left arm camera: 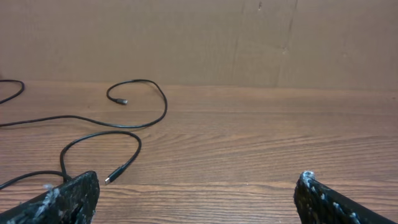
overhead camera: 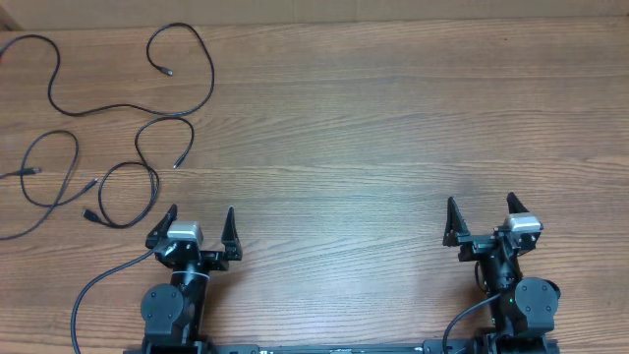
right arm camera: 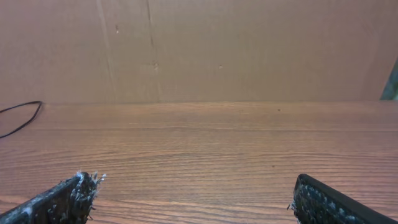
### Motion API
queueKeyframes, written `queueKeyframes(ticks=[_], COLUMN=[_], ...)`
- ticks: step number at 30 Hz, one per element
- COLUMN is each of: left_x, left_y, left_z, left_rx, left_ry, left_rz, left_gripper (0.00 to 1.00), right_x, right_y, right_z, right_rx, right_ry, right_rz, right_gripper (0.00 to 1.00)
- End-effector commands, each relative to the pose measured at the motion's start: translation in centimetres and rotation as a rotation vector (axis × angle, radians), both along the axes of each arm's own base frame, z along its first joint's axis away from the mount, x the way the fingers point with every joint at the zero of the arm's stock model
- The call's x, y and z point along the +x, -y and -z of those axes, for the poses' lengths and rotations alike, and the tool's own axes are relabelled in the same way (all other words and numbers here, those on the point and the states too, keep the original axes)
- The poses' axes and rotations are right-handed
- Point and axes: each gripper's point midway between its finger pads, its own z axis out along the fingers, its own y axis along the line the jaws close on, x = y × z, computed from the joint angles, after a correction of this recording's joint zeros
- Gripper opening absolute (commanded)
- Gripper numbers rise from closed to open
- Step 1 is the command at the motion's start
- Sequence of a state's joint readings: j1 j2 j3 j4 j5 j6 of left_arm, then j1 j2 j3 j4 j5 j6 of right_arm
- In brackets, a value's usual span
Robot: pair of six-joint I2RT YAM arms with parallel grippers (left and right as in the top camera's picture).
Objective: Untangle cables
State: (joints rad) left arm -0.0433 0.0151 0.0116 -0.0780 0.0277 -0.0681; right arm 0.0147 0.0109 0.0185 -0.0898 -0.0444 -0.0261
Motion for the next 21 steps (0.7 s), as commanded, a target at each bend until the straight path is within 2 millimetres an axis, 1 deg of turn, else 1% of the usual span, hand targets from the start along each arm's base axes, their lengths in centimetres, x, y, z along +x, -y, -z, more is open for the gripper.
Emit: queueKeyframes(ticks=[1, 4, 13, 16, 21], left_x=[0.02, 0.03, 0.03, 0.02, 0.02], left_y=[-0.85, -1.13, -1.12, -1.01, -0.91], left_z=[0.05, -0.01, 0.01, 0.1, 0.08], left_rx=[0.077, 0.158, 0.173, 0.167, 0.103], left_ry=[0.009, 0.014, 0.014, 0.011, 0.009], left_rz=[-0.041, -0.05, -0.05, -0.044, -0.043], left_gripper=[0.99, 1.0, 1.0, 1.0, 1.0], right_x=[0.03, 0.03, 0.03, 0.03, 0.03], right_y=[0.24, 0.24, 0.24, 0.23, 0.24], right_z=[0.16, 0.16, 0.16, 0.16, 0.16], right_rx=[-0.006, -0.006, -0.006, -0.005, -0.006], right_ry=[0.005, 0.005, 0.005, 0.005, 0.005], right_rz=[0.012, 0.012, 0.012, 0.012, 0.012], right_gripper=[1.0, 1.0, 1.0, 1.0, 1.0])
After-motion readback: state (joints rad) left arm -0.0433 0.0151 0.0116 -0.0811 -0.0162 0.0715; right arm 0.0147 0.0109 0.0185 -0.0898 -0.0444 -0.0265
